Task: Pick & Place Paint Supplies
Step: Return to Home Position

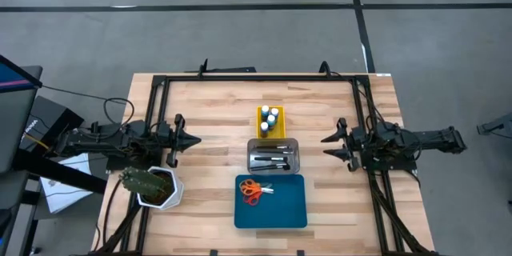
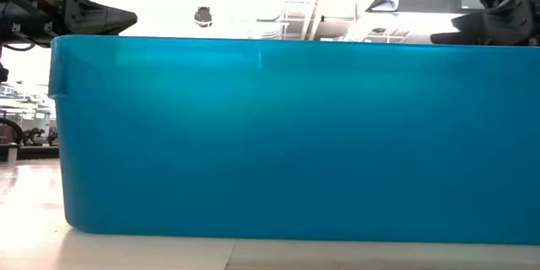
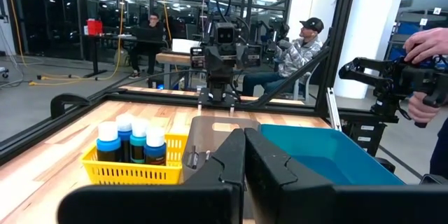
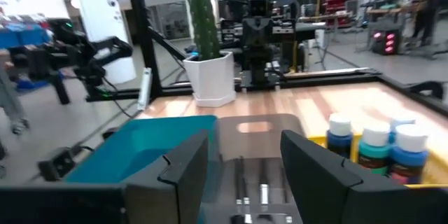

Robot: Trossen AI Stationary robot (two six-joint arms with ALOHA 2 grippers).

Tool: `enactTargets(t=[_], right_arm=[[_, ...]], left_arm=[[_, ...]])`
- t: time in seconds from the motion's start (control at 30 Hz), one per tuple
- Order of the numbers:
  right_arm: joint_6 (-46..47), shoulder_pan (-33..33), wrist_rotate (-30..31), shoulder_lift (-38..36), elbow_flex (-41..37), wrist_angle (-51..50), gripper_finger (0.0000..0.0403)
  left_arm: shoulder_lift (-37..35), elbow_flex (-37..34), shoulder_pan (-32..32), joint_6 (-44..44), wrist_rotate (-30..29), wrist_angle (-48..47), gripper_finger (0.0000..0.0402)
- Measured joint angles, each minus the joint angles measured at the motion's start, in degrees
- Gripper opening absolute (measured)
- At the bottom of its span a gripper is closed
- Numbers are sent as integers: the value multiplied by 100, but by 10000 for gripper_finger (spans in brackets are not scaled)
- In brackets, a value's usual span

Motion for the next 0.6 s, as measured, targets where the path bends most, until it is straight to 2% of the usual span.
enactTargets(t=[0.1, 0.6], right_arm=[[-221, 0, 202, 0, -2, -22, 175], [-213, 0, 201, 109, -7, -26, 175]], left_arm=[[0, 0, 0, 0, 0, 1, 0], [0, 0, 0, 0, 0, 1, 0]])
